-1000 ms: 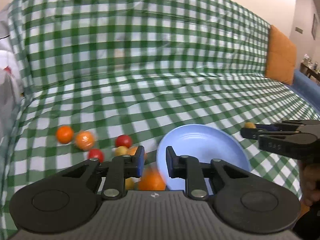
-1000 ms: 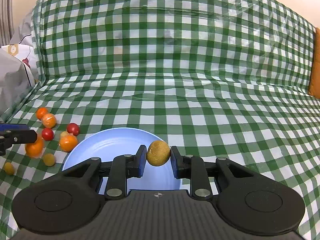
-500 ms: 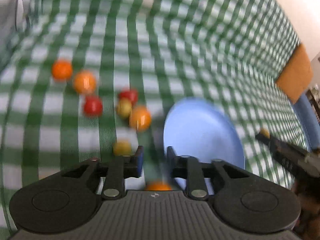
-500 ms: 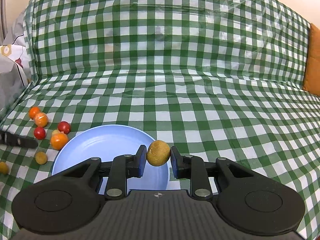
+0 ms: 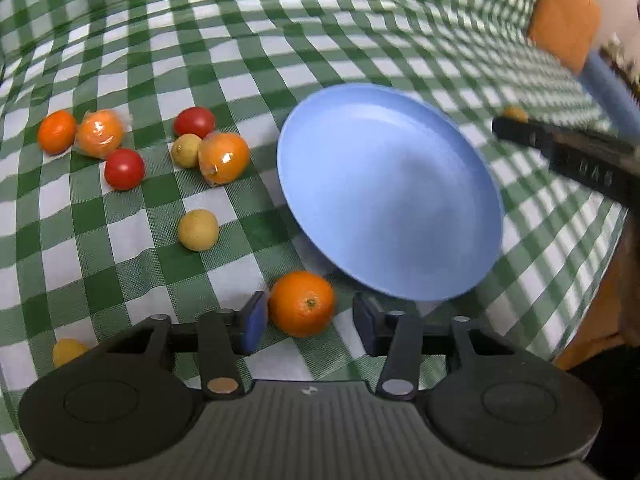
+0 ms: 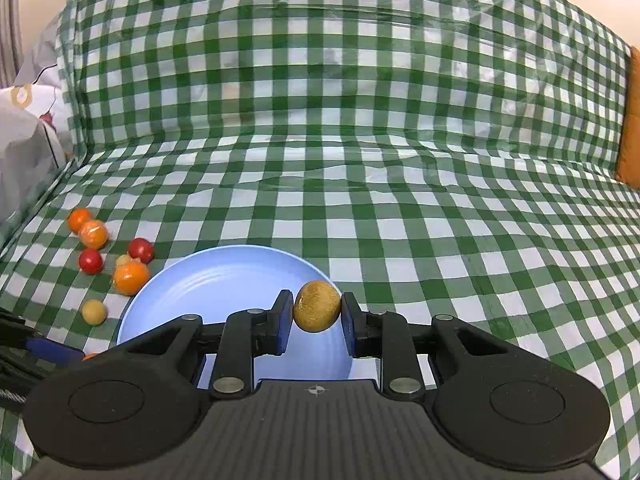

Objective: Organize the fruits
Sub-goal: 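Carry the mandarin and yellow plum over the blue plate with both grippers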

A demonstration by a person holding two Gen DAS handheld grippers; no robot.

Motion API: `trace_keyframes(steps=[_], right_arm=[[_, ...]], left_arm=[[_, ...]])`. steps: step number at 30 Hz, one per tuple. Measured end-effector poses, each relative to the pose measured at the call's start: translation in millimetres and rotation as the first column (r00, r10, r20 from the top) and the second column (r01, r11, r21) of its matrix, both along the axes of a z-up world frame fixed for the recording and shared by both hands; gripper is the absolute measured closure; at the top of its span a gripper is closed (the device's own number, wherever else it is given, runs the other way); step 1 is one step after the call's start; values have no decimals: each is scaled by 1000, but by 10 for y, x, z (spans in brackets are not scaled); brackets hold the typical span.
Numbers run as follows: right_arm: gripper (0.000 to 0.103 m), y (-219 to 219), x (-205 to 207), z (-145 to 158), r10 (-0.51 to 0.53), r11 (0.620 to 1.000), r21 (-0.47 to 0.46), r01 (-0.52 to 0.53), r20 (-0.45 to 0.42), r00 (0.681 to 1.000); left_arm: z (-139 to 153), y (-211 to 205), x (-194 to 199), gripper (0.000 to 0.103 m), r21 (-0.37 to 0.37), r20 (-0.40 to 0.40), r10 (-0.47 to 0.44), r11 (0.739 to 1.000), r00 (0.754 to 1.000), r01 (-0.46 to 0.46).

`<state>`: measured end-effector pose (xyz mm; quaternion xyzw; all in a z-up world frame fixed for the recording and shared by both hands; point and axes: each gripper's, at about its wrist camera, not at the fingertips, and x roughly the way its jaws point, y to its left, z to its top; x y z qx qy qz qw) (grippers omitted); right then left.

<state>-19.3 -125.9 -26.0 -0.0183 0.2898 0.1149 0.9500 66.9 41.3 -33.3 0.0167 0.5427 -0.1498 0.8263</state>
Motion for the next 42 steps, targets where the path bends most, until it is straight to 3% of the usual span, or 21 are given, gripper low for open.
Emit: trace_keyframes(steps=[4,7,9,12,14,19,24,42], right_arm=[[76,2,-1,-3,10,1000,-15,-11,-3,1000],[76,-21,17,-2,-2,1000,-8,2,-11,1000],[76,-15,32,-9,-7,1000,-9,6,-17,1000],[76,36,56,-25,-8,1000,-30,7,-32,999],[76,80,65,-36,-8,999,-42,7,-41,999],[76,145,66,-71,0,998,-65,-3,-57,998],[76,135,77,-88,4,997,-73,-9,-66,998],[76,145,100,-90,21,997,-78,-27,-76,997]], left_arm=[[42,34,13,65,2,25,34,999,999,-34],[163,125,41,65,12,95,101,995,990,-102],[278,148,39,65,-24,167,136,991,977,-134],[430,55,-7,65,-92,257,114,991,960,-93],[442,-94,-38,65,-82,281,54,996,958,-32],[342,-368,-38,65,-17,267,-42,999,963,48],[330,-383,-8,65,-48,268,-19,998,963,33],[324,-474,-17,65,-42,287,-29,998,957,43]])
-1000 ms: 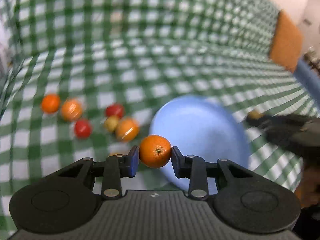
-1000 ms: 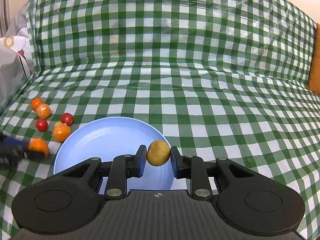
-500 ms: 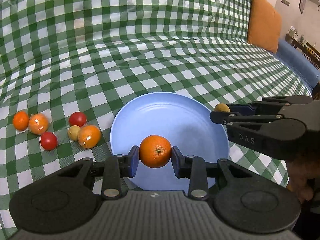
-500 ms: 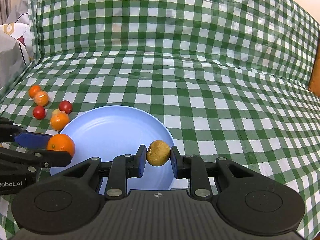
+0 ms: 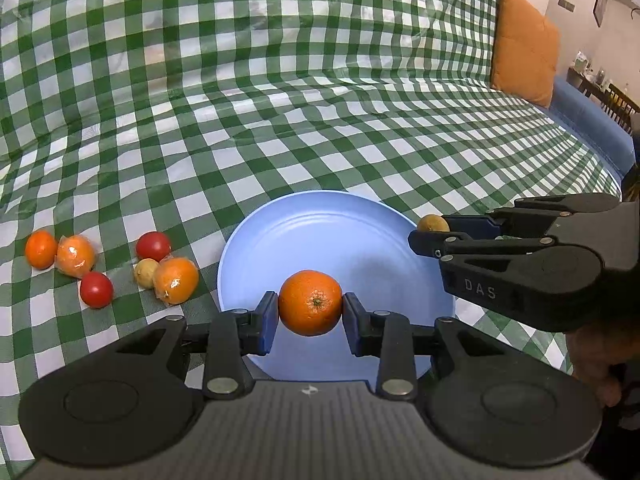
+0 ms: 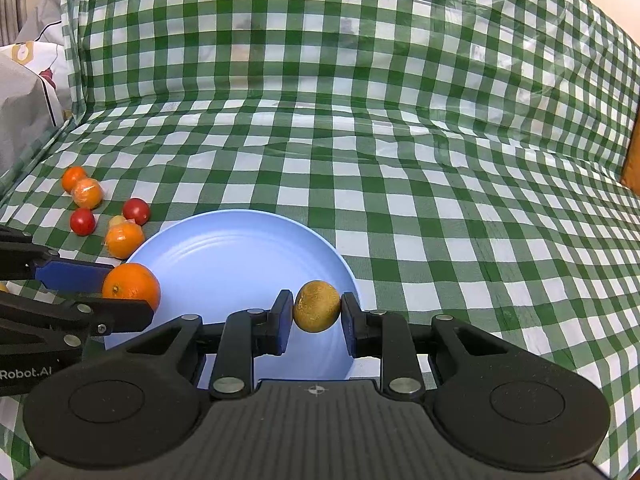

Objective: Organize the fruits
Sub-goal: 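Carry the mandarin and yellow plum over the blue plate with both grippers, then open the left gripper dropping the mandarin while the right gripper releases the plum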

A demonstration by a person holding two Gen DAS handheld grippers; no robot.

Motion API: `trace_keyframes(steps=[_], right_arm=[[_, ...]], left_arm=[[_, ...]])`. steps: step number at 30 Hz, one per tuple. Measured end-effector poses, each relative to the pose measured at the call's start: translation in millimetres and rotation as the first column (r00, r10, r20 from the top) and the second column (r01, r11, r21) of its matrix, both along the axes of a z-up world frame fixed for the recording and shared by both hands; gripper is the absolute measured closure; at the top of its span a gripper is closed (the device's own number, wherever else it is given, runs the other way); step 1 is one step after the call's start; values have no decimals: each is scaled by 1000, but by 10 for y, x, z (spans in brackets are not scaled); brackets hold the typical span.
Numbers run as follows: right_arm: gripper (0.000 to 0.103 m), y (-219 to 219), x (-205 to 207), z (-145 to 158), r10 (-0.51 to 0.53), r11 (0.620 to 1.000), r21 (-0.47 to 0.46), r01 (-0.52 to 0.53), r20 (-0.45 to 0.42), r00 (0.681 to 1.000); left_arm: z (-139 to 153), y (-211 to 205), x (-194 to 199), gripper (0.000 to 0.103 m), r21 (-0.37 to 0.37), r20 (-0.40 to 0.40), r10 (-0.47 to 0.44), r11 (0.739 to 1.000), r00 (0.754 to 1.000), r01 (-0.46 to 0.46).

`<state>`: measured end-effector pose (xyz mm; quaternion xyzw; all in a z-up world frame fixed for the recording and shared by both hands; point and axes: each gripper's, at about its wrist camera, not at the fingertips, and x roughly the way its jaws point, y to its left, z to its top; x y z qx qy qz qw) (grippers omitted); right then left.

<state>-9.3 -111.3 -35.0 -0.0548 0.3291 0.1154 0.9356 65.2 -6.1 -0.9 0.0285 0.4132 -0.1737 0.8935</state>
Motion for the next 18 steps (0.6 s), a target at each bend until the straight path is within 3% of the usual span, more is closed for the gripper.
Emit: trace_keyframes(steps=[18], right_arm=[[76,0,-4,-2,6,1000,1,-6,1,1000]], left_arm=[[18,-19,-25,65,-5,9,2,1000,1000,-2]])
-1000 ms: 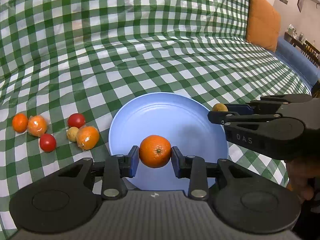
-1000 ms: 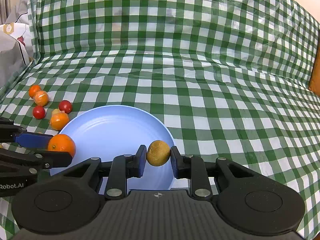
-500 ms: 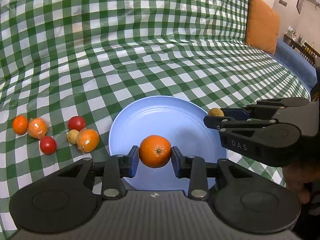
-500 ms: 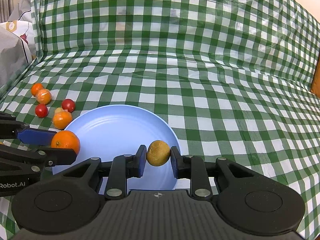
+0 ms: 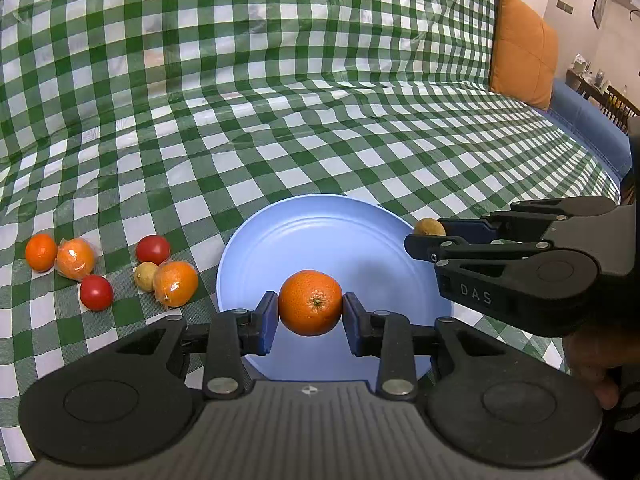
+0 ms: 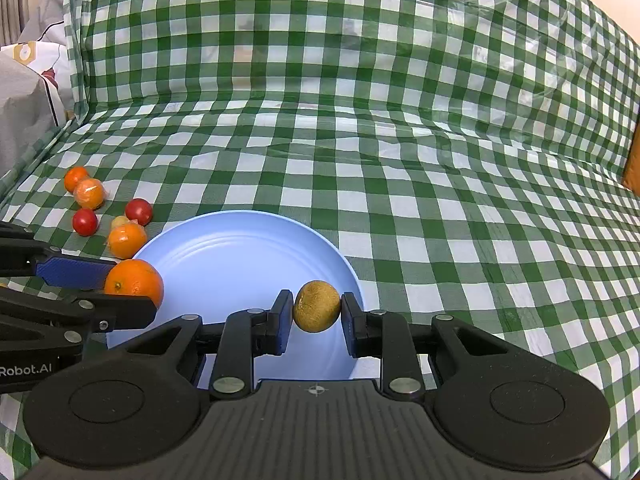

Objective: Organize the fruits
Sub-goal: 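Open the left gripper dropping the mandarin while the right gripper releases the plum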

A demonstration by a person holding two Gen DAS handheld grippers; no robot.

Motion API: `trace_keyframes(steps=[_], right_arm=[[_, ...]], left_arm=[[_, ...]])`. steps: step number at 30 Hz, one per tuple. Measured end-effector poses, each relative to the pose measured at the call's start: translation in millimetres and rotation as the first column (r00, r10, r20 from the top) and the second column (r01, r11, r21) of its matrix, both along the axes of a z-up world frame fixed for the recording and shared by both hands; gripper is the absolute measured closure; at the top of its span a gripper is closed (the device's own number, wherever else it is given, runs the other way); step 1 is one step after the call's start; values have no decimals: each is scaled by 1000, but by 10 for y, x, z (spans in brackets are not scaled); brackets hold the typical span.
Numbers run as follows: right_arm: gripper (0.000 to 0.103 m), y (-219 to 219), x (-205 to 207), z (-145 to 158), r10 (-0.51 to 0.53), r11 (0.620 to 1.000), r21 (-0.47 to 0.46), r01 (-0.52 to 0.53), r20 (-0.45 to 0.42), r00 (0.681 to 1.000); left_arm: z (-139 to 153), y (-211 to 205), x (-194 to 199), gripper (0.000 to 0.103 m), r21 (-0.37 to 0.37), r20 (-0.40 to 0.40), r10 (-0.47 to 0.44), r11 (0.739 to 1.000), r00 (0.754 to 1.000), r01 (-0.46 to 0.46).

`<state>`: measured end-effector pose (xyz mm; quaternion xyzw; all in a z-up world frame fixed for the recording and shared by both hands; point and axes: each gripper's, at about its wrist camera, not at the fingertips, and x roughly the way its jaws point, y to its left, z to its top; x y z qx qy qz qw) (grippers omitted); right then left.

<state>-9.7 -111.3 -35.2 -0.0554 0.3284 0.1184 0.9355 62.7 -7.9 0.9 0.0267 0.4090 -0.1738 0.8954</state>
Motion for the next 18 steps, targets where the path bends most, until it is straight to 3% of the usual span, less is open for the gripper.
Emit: trace_keyframes(steps=[15,17,18], right_arm=[[76,-1,-3,5,2,1000,6,-2,1,1000],[62,2,-6,13,-4,1000,2,4,7,1000],[48,5,-6,18,-11,1000,-2,11,11,1000]], left_arm=[[20,-14,-17,64,-24,4,-11,1000,1000,11],[34,-10,-25,57,-29,10,-6,1000,1000,6],[44,-3,-30,54,-32,17,-2,999,1000,3]])
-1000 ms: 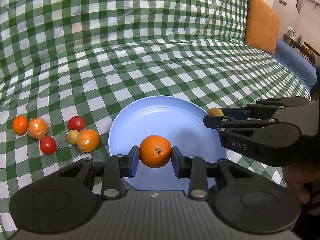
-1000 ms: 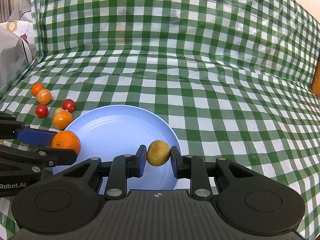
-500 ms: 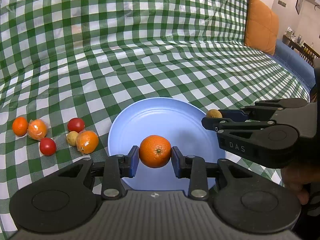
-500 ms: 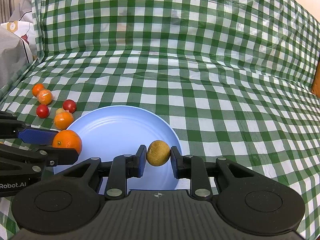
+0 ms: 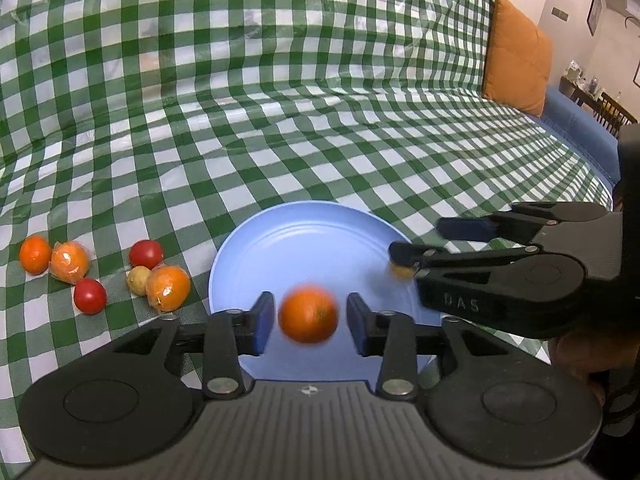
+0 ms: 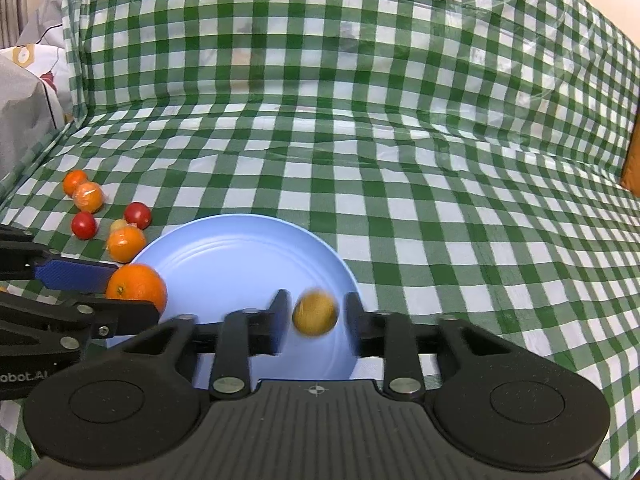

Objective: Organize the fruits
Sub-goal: 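Open the left gripper dropping the mandarin while the right gripper releases the plum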

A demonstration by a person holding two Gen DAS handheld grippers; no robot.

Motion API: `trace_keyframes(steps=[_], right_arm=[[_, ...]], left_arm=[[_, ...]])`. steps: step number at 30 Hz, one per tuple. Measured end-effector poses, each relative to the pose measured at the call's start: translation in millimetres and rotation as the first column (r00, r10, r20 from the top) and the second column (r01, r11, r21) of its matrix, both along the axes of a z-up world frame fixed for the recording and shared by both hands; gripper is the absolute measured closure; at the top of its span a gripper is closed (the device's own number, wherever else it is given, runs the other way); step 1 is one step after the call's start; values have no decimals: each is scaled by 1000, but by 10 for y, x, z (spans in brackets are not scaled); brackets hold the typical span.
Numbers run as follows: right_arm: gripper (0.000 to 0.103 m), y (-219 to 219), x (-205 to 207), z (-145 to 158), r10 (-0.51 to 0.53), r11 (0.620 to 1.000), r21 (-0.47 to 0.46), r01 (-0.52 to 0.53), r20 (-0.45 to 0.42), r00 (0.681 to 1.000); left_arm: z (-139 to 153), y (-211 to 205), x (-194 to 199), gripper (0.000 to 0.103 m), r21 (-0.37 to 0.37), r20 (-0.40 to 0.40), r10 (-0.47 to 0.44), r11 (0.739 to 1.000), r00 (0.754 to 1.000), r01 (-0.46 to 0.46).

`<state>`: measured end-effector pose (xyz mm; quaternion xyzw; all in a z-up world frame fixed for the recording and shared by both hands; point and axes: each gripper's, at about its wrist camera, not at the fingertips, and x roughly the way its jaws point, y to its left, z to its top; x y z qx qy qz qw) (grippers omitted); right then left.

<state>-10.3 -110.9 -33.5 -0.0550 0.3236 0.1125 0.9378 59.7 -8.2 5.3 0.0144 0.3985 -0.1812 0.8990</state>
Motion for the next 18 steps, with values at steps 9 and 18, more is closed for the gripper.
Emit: trace_keyframes(steps=[9,18], right_arm=[[43,9,13,8,-18,1000,1,18,11,1000],[44,34,20,-3,-30,999,-17,31,24,999]], left_arm=[[23,9,15,55,-2,17,18,1000,1000,-18],[33,20,18,55,-8,14,21,1000,1000,-21]])
